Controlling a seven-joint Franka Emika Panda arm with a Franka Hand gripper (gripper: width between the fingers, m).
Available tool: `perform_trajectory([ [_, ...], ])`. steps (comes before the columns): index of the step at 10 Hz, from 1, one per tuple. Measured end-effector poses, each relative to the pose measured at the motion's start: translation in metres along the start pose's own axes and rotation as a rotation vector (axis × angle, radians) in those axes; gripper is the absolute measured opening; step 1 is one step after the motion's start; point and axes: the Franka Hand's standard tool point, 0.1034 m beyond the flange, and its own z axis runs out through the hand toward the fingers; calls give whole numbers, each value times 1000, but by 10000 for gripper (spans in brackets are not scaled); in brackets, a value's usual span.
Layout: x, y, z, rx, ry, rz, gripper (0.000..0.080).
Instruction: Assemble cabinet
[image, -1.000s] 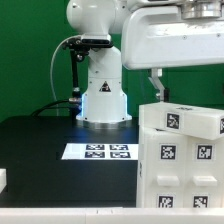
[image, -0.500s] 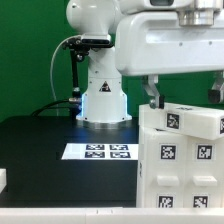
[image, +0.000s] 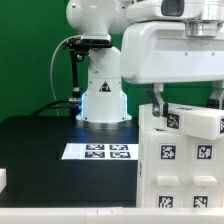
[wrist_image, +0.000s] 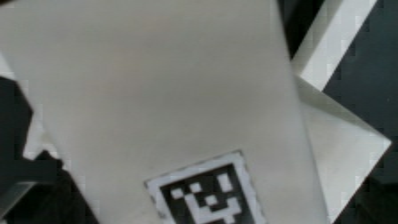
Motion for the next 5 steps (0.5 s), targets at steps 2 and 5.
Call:
perform_trajectory([
  [2, 0, 0, 0, 1, 1, 140, 550],
  [5, 1, 1, 0, -3, 12, 448, 554],
])
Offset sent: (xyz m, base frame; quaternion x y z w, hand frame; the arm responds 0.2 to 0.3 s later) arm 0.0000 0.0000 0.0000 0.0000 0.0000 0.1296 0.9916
